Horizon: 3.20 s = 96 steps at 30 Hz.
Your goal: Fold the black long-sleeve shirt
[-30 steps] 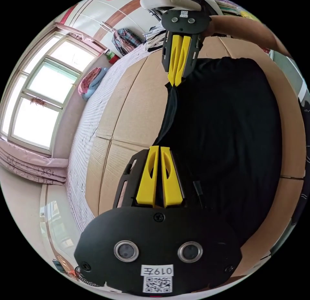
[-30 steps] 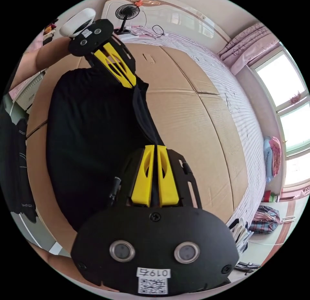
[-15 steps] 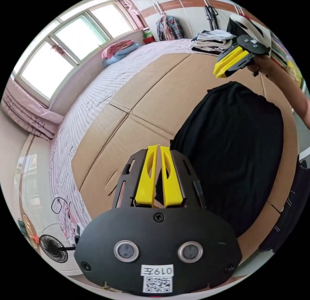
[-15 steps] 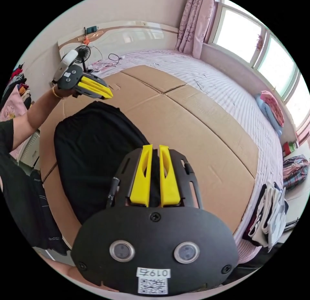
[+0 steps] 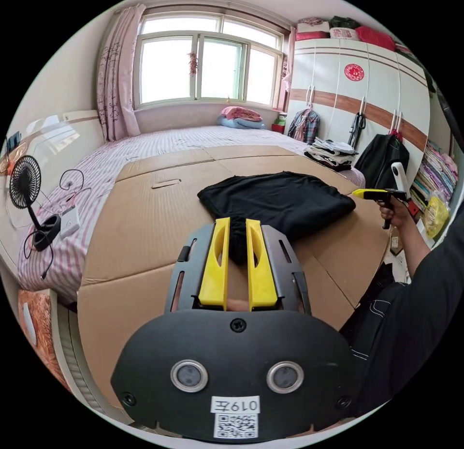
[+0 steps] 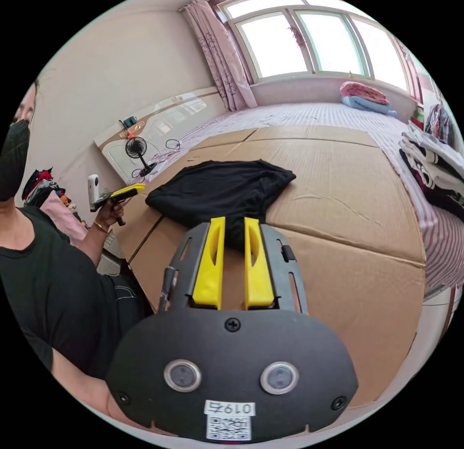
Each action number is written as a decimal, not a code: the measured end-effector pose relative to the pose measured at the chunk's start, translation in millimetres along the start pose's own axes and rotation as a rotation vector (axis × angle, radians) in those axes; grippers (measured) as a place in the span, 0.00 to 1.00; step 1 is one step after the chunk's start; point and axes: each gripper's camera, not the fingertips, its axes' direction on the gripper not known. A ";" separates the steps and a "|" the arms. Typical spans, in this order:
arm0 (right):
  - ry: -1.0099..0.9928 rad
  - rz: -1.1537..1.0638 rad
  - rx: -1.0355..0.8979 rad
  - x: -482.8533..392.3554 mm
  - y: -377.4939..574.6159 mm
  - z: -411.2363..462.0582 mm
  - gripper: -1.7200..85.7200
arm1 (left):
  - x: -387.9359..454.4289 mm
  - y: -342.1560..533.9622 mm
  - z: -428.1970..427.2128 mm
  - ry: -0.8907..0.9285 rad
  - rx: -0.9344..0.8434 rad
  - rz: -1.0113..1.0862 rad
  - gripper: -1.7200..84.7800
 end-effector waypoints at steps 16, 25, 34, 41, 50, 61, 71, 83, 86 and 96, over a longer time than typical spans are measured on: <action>-0.365 0.059 -0.170 111.5 32.8 10.1 0.11 | -92.8 48.8 -30.4 0.199 -0.054 -0.110 0.11; -0.342 0.027 -0.247 135.1 38.5 26.0 0.09 | -126.3 40.2 -15.8 0.345 -0.115 -0.066 0.13; -0.343 0.037 -0.242 152.1 47.6 34.3 0.08 | -126.1 27.1 28.5 0.394 -0.257 0.022 0.12; -0.376 0.058 -0.251 164.9 47.8 47.3 0.07 | -121.3 13.3 59.6 0.411 -0.322 0.084 0.07; -0.309 -0.098 -0.376 158.9 2.3 31.2 0.02 | -139.5 -28.2 61.9 0.508 -0.352 0.203 0.04; -0.336 -0.057 -0.496 175.6 18.3 60.5 0.02 | -141.5 -8.4 109.0 0.604 -0.520 0.165 0.04; -0.363 -0.003 -0.477 196.5 33.2 72.2 0.07 | -156.1 -5.5 137.9 0.637 -0.552 0.148 0.06; -0.321 0.142 -0.181 236.0 43.0 16.9 0.10 | -227.4 -4.5 129.3 0.614 -0.381 -0.052 0.11; -0.275 0.199 -0.136 242.1 22.5 35.0 0.11 | -248.5 -23.4 143.3 0.540 -0.315 -0.155 0.12; -0.196 0.379 -0.161 276.7 -19.2 90.4 0.15 | -286.9 -66.5 225.8 0.423 -0.359 -0.423 0.13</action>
